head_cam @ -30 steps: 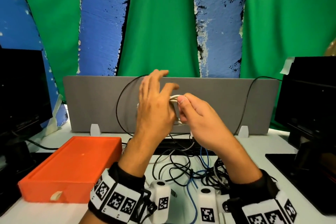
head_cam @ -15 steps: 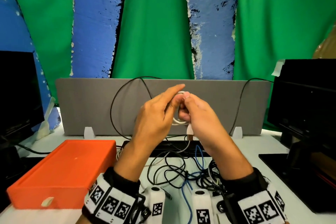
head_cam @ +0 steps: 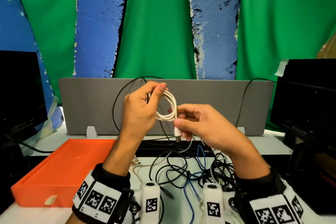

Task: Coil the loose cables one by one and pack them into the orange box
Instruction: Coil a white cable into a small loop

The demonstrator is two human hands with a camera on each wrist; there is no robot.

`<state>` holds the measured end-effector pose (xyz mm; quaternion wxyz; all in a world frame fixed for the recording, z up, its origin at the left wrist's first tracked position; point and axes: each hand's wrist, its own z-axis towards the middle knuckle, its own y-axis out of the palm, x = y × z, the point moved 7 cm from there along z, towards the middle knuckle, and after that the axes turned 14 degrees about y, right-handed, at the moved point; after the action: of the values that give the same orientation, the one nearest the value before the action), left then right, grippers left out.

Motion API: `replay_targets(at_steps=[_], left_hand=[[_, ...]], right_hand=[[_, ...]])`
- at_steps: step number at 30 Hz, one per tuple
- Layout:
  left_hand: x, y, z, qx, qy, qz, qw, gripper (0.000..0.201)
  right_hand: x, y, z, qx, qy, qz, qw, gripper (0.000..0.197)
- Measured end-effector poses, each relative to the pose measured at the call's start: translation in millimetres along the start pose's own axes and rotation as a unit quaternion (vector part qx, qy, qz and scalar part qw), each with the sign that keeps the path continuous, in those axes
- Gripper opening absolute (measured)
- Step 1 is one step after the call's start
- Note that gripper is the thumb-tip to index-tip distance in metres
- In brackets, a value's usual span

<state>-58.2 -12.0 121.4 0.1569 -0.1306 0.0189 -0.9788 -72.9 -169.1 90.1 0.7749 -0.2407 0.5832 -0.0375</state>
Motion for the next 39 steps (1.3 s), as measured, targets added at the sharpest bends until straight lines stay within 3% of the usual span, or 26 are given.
replay_targets(at_steps=[2, 4, 6, 7, 9, 11, 13, 15, 18, 20, 24, 26, 30, 33, 36, 39], left_hand=[[0.9, 0.9, -0.3, -0.006, -0.008, -0.002, 1.000, 0.026], [-0.8, 3.5, 0.5, -0.005, -0.026, -0.027, 0.999, 0.025], [-2.6, 7.9, 1.2, 0.003, -0.053, -0.086, 0.995, 0.025], [-2.1, 11.1, 0.8, 0.009, -0.063, -0.116, 0.991, 0.026], [3.3, 17.7, -1.0, 0.010, -0.064, -0.133, 0.989, 0.027], [12.9, 19.4, -3.2, 0.008, -0.031, -0.096, 0.995, 0.026], [22.8, 13.1, -3.0, 0.008, 0.023, -0.038, 0.999, 0.022], [27.9, 5.6, -0.7, 0.010, 0.065, -0.002, 0.998, 0.018], [22.9, -0.8, 0.9, 0.018, 0.059, -0.006, 0.998, 0.019], [22.4, -2.6, 0.5, 0.021, 0.061, -0.003, 0.998, 0.021], [31.9, -5.2, 1.1, 0.025, 0.104, 0.044, 0.993, 0.020], [34.8, -3.1, 1.0, 0.017, 0.127, 0.062, 0.990, 0.021], [30.3, -1.2, 0.0, 0.010, 0.134, 0.073, 0.988, 0.020], [23.9, 0.5, 0.0, -0.016, 0.108, 0.077, 0.991, 0.020], [3.9, 4.4, 0.8, -0.086, 0.009, 0.063, 0.994, 0.026], [-17.5, 9.9, -5.3, -0.200, -0.104, 0.048, 0.973, 0.050]], right_hand=[[-1.9, -5.5, -1.5, 0.051, -0.002, -0.096, 0.994, 0.012], [-4.0, -19.5, -2.0, 0.158, -0.009, -0.218, 0.963, 0.010], [-7.2, -30.4, -3.4, 0.255, -0.027, -0.216, 0.942, 0.011], [-5.9, -31.8, -2.5, 0.272, -0.034, -0.150, 0.950, 0.010], [0.5, -25.4, 3.5, 0.236, -0.036, 0.060, 0.969, 0.009], [6.3, -12.5, 9.1, 0.167, -0.012, 0.250, 0.954, 0.007], [9.2, -3.8, 12.3, 0.115, 0.013, 0.348, 0.930, 0.007], [9.0, 0.2, 13.9, 0.079, 0.021, 0.396, 0.914, 0.008], [3.8, 2.6, 12.7, 0.063, 0.024, 0.406, 0.911, 0.010], [1.4, 12.7, 11.8, 0.015, 0.046, 0.411, 0.910, 0.014], [1.2, 28.8, 8.6, -0.085, 0.088, 0.434, 0.892, 0.035], [-2.1, 29.0, 7.1, -0.095, 0.069, 0.411, 0.904, 0.039], [-0.6, 25.8, 5.4, -0.028, 0.047, 0.223, 0.973, 0.032], [-1.8, 25.6, 2.1, -0.027, 0.055, 0.142, 0.988, 0.023], [-5.5, 18.4, -2.8, -0.024, 0.052, 0.096, 0.994, 0.016], [-0.7, 5.1, -0.6, 0.020, 0.035, 0.014, 0.999, 0.014]])
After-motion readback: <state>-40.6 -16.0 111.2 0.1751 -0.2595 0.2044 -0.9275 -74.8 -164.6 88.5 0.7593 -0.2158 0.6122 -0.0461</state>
